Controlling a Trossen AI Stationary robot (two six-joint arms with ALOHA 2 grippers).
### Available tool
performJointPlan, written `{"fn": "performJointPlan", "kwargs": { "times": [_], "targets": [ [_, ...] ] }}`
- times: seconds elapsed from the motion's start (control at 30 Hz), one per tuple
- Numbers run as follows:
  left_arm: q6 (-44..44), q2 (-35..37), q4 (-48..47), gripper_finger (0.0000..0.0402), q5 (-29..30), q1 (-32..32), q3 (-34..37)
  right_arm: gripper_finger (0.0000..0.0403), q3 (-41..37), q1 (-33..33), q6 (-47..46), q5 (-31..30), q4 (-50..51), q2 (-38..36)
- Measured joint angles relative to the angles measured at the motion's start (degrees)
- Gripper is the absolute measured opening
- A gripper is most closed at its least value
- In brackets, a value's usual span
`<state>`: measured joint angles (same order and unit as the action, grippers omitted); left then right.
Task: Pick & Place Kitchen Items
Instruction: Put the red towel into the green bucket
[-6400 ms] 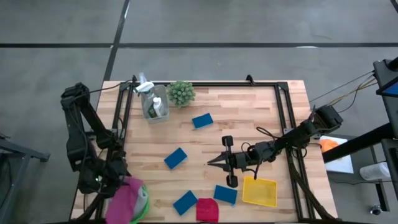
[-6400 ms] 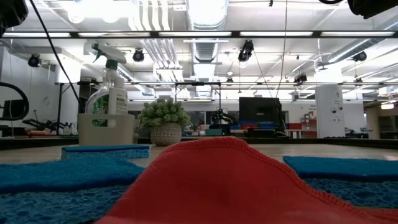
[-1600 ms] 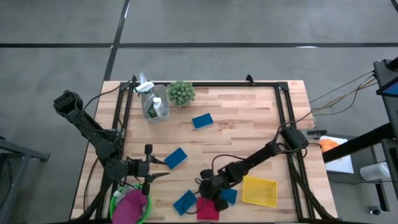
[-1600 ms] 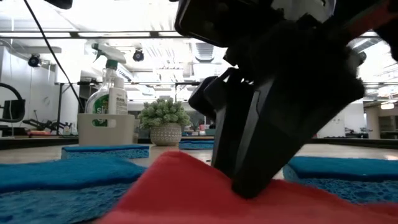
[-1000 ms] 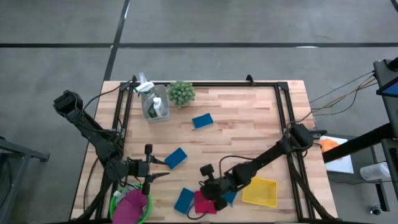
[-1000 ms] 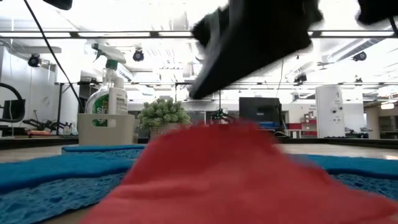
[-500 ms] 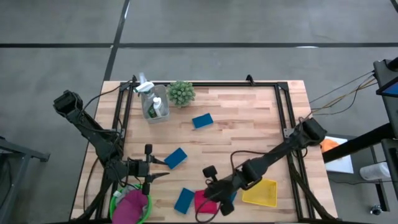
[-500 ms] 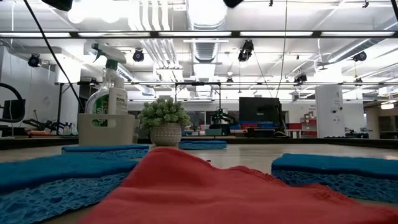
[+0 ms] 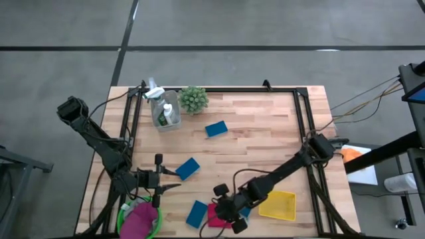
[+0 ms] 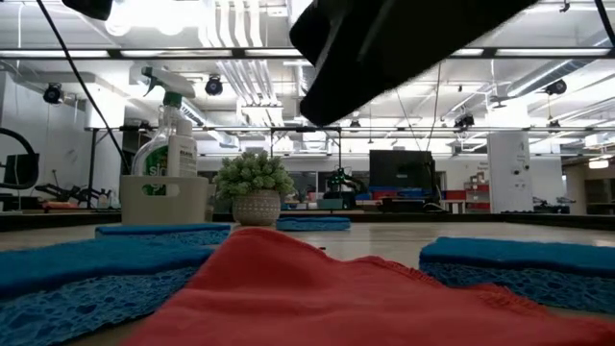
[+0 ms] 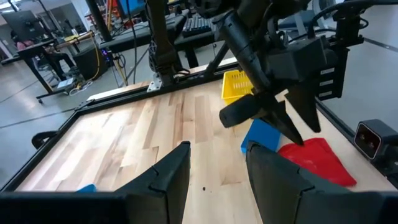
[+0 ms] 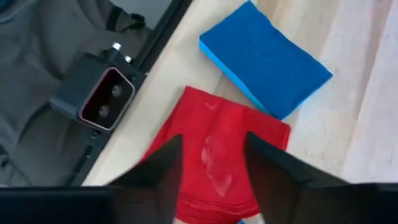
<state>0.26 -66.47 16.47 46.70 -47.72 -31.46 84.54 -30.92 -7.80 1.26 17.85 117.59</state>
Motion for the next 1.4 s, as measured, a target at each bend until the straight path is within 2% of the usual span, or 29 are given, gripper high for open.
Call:
{"fn": "performJointPlan", "kwargs": {
  "times": [0.17, 0.3, 0.63, 0.8, 0.9, 1.0, 1.13, 1.3, 1.4],
  "targets": [
    [-0.25, -0.01, -0.17, 0.0157, 0.01, 0.11, 0.00, 0.0254, 0.36, -0.27, -0.07, 0.95, 0.56, 1.59],
    [-0.25, -0.01, -0.22, 0.0157, 0.01, 0.17, 0.00, 0.0292, 0.34, -0.39, -0.89, 1.13, 0.65, 3.95],
    [-0.23, 0.01, -0.28, 0.0157, 0.01, 0.26, 0.00, 0.0302, 0.43, -0.42, -1.41, -0.79, 0.57, 7.29],
    [-0.23, -0.01, -0.26, 0.0157, 0.01, 0.31, 0.00, 0.0301, 0.47, -0.43, -1.67, -7.25, 2.95, 7.03],
    [-0.23, -0.01, -0.28, 0.0157, 0.01, 0.34, 0.00, 0.0283, 0.47, -0.11, -2.09, -7.68, 3.63, 7.00],
    [-0.23, -0.01, -0.28, 0.0157, 0.01, 0.39, 0.00, 0.0241, 0.49, 0.04, -2.76, -7.68, 4.27, 7.00],
    [-0.23, -0.01, -0.28, 0.0157, 0.01, 0.46, 0.02, 0.0158, 0.48, 0.17, -2.96, -7.21, 5.16, 6.96],
    [-0.25, -0.01, -0.28, 0.0157, 0.01, 0.46, 0.02, 0.0036, 0.45, 0.24, -2.47, -6.63, 5.32, 6.90],
    [-0.25, -0.01, -0.28, 0.0157, 0.01, 0.46, 0.02, 0.0028, 0.33, 0.20, -2.17, -8.08, 5.52, 6.41]
  ]
}}
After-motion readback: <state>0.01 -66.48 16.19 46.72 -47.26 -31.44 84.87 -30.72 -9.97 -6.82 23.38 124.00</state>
